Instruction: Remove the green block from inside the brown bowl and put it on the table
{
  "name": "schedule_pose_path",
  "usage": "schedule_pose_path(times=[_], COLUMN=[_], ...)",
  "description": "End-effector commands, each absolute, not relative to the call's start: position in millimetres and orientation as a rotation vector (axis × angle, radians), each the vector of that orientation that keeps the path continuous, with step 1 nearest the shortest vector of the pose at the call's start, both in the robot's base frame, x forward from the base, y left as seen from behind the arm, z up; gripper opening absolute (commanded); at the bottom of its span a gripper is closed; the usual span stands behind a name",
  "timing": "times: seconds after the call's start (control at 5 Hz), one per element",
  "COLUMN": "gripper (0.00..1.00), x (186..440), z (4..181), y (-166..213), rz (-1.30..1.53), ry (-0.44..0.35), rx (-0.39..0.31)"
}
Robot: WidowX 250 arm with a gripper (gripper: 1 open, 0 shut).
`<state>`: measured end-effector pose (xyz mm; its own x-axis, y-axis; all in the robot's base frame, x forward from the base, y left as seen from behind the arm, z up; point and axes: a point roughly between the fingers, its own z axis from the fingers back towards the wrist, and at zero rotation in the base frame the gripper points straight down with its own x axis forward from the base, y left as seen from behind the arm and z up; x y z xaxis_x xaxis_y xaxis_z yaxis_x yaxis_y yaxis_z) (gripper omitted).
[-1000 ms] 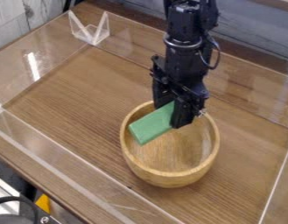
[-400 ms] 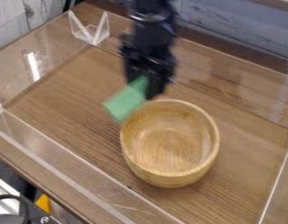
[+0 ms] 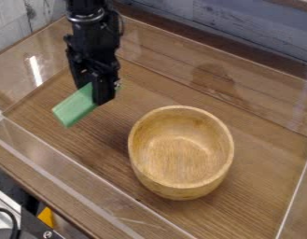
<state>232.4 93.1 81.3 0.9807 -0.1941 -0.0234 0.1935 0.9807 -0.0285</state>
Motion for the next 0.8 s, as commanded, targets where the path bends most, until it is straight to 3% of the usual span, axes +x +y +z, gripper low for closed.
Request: schedule_pose_path(times=[0.0,0.6], gripper=[0.0,0.0], x=[239,248], z=[73.4,44.7], y=[88,83], rz=[-0.244,-0.337], ry=[-0.007,-0.027], rx=[-0.003,0.02])
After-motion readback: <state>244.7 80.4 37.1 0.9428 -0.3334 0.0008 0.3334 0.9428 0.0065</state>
